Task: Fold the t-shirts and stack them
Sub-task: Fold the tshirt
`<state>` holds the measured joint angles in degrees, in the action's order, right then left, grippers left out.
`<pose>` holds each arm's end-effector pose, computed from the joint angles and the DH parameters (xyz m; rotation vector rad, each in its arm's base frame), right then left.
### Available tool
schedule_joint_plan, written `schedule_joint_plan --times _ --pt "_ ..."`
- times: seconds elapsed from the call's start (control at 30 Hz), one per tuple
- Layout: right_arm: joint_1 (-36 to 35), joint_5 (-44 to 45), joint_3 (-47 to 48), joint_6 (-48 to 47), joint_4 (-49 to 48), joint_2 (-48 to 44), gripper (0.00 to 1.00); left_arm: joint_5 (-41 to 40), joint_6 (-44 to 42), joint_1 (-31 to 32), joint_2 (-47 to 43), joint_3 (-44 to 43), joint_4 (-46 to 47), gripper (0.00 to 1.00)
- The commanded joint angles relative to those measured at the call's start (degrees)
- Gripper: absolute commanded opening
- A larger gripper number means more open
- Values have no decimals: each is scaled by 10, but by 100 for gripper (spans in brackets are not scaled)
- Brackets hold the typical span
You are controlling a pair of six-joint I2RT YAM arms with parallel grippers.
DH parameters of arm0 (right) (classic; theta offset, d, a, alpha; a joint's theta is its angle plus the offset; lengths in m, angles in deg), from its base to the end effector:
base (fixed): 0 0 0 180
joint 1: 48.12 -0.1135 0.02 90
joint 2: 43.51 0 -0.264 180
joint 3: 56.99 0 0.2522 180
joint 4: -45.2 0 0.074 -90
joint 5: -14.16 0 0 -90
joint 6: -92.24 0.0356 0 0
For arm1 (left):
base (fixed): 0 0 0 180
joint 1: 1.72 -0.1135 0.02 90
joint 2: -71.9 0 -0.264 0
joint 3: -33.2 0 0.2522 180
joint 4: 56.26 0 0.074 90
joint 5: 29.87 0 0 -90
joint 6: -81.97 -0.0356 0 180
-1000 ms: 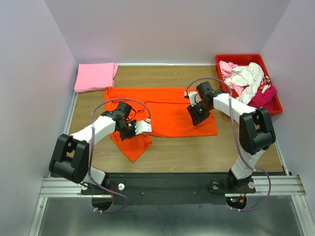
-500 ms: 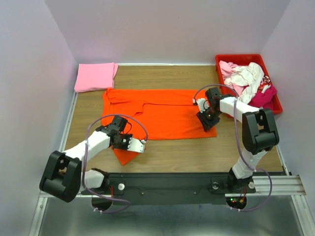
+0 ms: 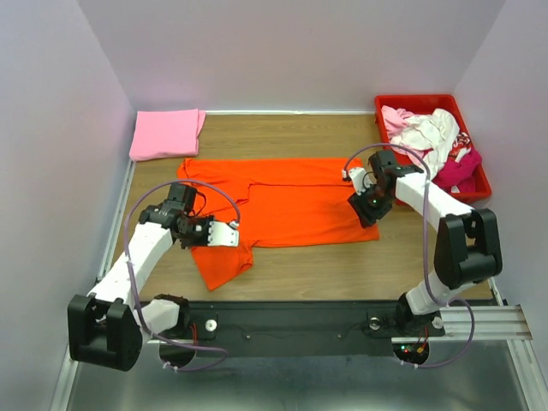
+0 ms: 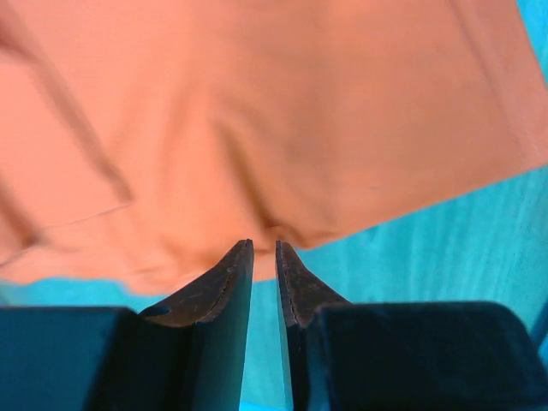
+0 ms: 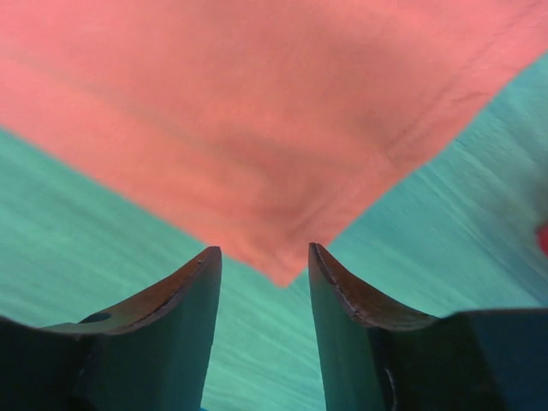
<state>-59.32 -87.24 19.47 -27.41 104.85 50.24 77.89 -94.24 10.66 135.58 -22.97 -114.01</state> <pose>0.2955 0.0657 0.1959 -1.0346 2.6841 0.2306 0.1912 -0.0531 0.2192 2.0403 1.6371 0.0178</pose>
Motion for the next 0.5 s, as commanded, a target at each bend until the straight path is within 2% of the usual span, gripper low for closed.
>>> schedule_joint_plan --times 0.0,0.2,0.27,0.47 --pt "4 -33 21 -46 48 -71 54 50 46 -27 -14 -36 -50 30" --pt "3 5 -27 -89 30 -85 54 47 72 -76 43 -31 -25 35" --pt "4 2 -32 -88 10 -79 54 49 83 -84 61 -30 -12 39" --pt "2 2 -57 -100 -13 -54 51 43 89 -86 87 -7 -1 40"
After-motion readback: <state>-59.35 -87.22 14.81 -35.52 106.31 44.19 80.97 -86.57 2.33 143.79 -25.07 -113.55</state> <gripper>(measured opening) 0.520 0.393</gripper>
